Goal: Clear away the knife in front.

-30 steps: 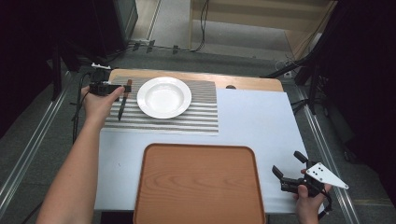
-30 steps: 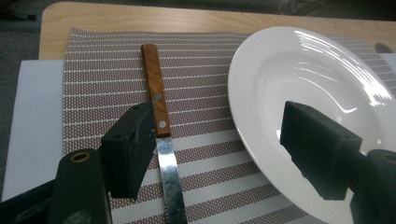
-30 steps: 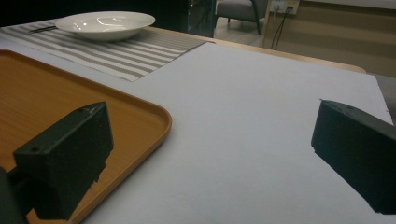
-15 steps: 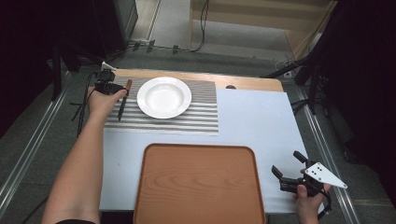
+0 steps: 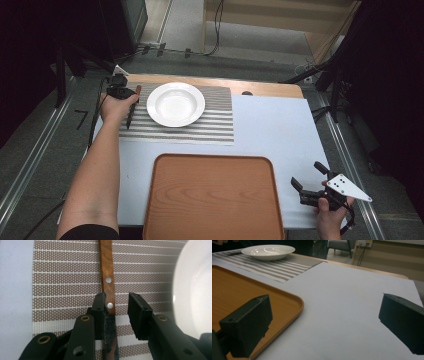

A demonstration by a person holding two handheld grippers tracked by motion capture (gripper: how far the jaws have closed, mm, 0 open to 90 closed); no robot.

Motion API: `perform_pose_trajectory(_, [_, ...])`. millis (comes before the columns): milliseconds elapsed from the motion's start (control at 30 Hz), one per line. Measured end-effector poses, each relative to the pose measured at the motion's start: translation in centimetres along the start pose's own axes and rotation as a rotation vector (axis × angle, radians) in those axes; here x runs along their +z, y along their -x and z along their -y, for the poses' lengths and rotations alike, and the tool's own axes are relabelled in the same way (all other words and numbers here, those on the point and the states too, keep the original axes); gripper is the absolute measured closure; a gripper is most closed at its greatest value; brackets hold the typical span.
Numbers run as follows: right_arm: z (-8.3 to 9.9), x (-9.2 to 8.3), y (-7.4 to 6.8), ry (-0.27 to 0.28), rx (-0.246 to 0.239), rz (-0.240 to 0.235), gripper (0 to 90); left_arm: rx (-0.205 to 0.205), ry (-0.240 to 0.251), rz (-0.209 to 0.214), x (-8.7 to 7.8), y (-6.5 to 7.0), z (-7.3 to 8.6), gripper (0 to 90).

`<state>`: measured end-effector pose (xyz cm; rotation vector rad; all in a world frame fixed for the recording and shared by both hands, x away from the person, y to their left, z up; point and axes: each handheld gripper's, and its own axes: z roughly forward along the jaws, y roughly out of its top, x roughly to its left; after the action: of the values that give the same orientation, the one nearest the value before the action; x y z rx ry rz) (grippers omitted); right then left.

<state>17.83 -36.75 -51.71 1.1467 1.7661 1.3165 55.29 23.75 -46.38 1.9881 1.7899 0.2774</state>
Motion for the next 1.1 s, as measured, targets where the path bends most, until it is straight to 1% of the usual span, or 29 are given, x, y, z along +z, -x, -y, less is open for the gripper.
perform_pose_trajectory(33, [0.0, 0.0, 0.0, 0.000, 0.000, 0.000, 0.0, -0.002, -0.005, -0.013, 0.2, 0.0, 0.0, 68.0])
perform_pose_trajectory(67, [0.0, 0.0, 0.0, 0.001, 0.000, -0.001, 0.0, -0.003, -0.009, -0.015, 0.4, 0.0, 0.1, 68.6])
perform_pose_trajectory(100, [0.0, 0.0, 0.0, 0.001, 0.000, -0.001, 0.0, 0.001, -0.017, -0.019, 0.6, 0.0, 0.1, 71.3])
perform_pose_trajectory(167, [0.0, 0.0, 0.0, 0.001, 0.000, -0.001, 0.0, 0.009, -0.014, -0.036, 0.6, 0.2, 0.1, 73.0])
perform_pose_trajectory(200, [0.0, 0.0, 0.0, 0.001, 0.000, -0.001, 0.0, 0.009, -0.014, -0.036, 0.6, 0.2, 0.1, 74.2])
perform_pose_trajectory(267, [0.0, 0.0, 0.0, 0.001, 0.000, 0.001, 0.0, 0.030, -0.009, -0.045, 0.7, 0.3, 0.2, 75.2])
perform_pose_trajectory(333, [0.0, 0.0, 0.0, -0.001, 0.001, 0.002, 0.0, 0.034, -0.007, -0.047, 0.7, 0.2, 0.2, 76.3])
perform_pose_trajectory(400, [0.0, 0.1, 0.0, -0.003, 0.000, 0.003, 0.0, 0.047, -0.010, -0.050, 0.7, 0.3, 0.2, 77.0])
perform_pose_trajectory(500, [0.0, 0.1, -0.1, -0.005, -0.002, 0.003, 0.0, 0.080, -0.009, -0.066, 0.7, 0.5, 0.3, 77.4])
perform_pose_trajectory(567, [0.0, 0.1, -0.1, -0.005, -0.002, 0.003, 0.0, 0.081, -0.004, -0.065, 0.7, 0.6, 0.3, 77.5])
perform_pose_trajectory(700, [0.0, 0.0, 0.0, -0.002, 0.000, 0.005, 0.0, 0.084, -0.014, -0.057, 0.5, 0.5, 0.5, 77.7])
perform_pose_trajectory(767, [0.0, 0.0, 0.0, 0.000, 0.000, 0.005, 0.0, 0.112, -0.036, -0.051, 0.2, 0.6, 0.6, 77.7])
perform_pose_trajectory(833, [0.0, 0.0, 0.0, 0.002, -0.001, 0.003, 0.0, 0.133, -0.037, -0.056, -0.2, 0.6, 0.7, 77.7])
perform_pose_trajectory(967, [0.0, 0.0, 0.0, 0.008, -0.001, -0.001, 0.0, 0.138, -0.025, -0.040, -1.5, 0.5, 0.9, 77.7])
perform_pose_trajectory(1000, [0.0, -0.1, 0.0, 0.009, 0.004, -0.005, 0.0, 0.135, -0.010, -0.023, -2.2, 0.6, 1.0, 77.7])
perform_pose_trajectory(1033, [0.0, -0.1, 0.0, 0.009, 0.004, -0.005, 0.0, 0.135, -0.010, -0.023, -2.2, 0.6, 1.0, 77.7])
perform_pose_trajectory(1100, [0.0, -0.1, 0.1, 0.010, 0.012, -0.005, 0.0, 0.141, 0.001, -0.018, -2.9, 0.7, 1.1, 77.7])
